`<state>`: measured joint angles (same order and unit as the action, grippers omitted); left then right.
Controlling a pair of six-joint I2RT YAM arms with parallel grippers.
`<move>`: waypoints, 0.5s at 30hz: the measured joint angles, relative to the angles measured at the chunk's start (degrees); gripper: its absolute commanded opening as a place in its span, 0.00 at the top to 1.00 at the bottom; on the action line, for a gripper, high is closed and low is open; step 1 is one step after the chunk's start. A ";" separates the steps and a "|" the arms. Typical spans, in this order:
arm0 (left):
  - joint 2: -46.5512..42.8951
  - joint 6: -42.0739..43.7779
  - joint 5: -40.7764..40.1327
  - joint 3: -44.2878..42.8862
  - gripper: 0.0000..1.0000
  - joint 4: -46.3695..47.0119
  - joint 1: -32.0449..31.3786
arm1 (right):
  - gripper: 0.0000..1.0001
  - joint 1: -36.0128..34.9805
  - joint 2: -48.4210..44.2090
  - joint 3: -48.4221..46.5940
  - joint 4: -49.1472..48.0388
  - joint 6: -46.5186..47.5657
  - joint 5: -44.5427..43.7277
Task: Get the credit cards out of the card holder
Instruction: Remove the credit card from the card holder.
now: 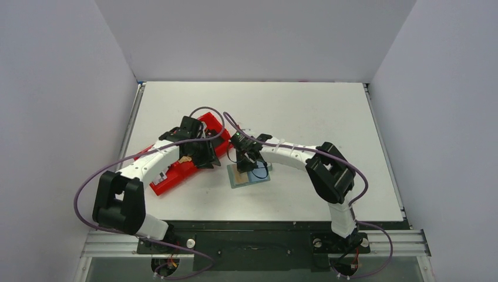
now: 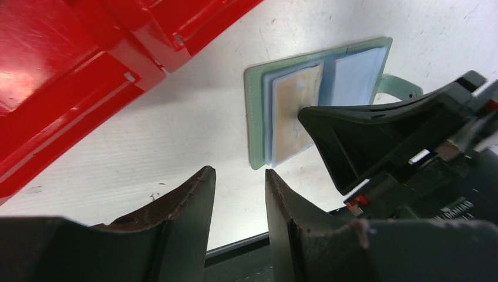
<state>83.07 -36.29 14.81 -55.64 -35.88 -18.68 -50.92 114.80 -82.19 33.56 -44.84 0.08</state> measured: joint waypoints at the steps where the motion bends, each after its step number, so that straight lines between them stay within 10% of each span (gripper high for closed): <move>1: 0.55 -0.20 0.02 0.00 0.66 0.22 -0.55 | 1.00 0.31 -0.66 0.66 -0.44 -0.09 0.52; 15: 7.17 -2.49 0.20 0.00 0.67 4.15 -4.48 | 1.00 4.50 -5.79 10.14 -8.68 -2.80 7.52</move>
<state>90.24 -38.79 15.00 -55.64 -31.73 -23.16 -46.41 109.01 -72.05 24.88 -47.64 7.60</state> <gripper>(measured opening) 0.341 0.003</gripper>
